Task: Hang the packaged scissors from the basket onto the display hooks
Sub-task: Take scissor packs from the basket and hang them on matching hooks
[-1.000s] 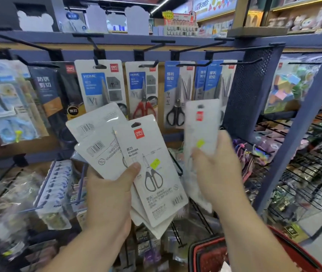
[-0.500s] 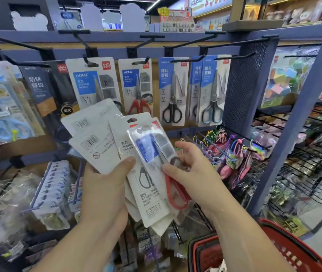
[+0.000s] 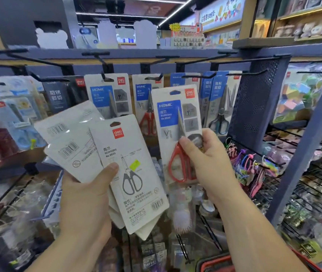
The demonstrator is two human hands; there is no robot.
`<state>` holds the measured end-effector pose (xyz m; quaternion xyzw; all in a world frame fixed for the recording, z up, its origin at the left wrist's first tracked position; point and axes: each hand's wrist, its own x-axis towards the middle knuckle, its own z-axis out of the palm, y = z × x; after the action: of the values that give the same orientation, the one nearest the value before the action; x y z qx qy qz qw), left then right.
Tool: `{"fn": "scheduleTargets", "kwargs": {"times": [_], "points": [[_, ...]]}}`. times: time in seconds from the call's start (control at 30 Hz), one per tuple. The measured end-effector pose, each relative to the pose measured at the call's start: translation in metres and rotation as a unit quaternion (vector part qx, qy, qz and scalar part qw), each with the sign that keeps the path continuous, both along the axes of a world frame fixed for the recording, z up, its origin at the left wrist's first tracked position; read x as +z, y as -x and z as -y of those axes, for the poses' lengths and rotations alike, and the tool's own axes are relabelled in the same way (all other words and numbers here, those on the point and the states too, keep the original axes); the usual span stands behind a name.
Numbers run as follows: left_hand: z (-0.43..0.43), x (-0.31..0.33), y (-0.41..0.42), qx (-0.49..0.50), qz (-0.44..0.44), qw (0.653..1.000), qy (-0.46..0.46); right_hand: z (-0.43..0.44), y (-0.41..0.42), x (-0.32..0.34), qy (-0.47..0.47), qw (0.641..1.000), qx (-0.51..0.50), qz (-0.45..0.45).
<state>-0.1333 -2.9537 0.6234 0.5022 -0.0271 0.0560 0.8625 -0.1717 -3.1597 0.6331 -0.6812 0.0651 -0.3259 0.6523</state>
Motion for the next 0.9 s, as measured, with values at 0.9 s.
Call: {"fn": "scheduleTargets", "kwargs": {"times": [0.9], "points": [[-0.025, 0.012, -0.017, -0.01, 0.016, 1.0, 0.012, 0.004, -0.125, 0.025, 0.071, 0.992, -0.065, -0.079]]}}
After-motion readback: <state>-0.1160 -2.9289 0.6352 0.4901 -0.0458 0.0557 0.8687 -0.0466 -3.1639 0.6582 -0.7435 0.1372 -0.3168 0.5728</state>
